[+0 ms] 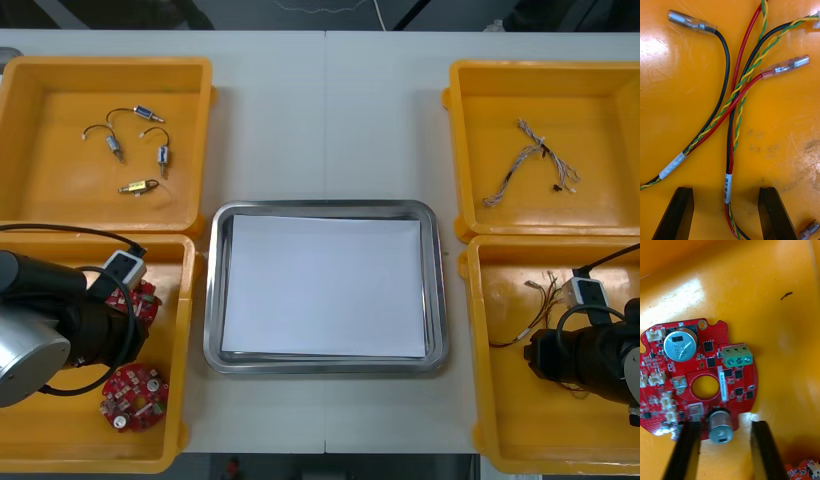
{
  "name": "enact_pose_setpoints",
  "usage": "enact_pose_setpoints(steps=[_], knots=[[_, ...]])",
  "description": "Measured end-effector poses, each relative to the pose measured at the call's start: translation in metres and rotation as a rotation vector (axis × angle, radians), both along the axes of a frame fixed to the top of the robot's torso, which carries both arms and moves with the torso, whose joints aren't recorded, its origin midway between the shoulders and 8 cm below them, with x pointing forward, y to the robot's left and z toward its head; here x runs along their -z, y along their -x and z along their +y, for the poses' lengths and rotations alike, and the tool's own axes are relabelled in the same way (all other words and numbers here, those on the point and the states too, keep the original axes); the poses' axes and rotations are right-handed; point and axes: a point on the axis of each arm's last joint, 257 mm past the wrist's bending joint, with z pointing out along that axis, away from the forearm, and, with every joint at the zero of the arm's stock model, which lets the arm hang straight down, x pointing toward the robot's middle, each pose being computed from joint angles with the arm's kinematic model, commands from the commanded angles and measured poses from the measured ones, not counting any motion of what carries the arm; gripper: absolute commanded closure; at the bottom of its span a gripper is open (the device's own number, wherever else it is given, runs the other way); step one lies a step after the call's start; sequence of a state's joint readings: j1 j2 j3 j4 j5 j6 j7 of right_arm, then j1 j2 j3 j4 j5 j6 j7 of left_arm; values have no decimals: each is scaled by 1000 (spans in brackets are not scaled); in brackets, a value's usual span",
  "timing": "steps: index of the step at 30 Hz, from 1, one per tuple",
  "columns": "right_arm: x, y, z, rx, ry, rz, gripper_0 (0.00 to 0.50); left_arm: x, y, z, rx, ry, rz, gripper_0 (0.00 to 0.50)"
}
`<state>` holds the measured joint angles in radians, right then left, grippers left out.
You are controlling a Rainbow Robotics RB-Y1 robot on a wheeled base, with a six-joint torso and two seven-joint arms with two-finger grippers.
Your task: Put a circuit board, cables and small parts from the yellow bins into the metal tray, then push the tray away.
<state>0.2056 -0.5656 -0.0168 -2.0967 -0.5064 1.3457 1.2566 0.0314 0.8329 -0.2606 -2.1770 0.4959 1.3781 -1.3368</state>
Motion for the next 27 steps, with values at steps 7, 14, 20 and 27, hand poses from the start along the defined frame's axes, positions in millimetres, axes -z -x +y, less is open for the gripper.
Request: enact_pose_setpoints(steps=[7, 14, 20, 27], knots=[[1, 1, -1, 2, 2, 2, 500, 1, 1, -1, 3, -1, 3, 499], [0, 1, 0, 0, 2, 0, 500, 1, 1, 0, 2, -4, 3, 500], [-10, 5, -1, -3, 14, 6, 500, 1, 4, 5, -11, -16, 18, 500], [-53, 21, -15, 16, 58, 20, 500, -21, 13, 18, -59, -6, 55, 500]])
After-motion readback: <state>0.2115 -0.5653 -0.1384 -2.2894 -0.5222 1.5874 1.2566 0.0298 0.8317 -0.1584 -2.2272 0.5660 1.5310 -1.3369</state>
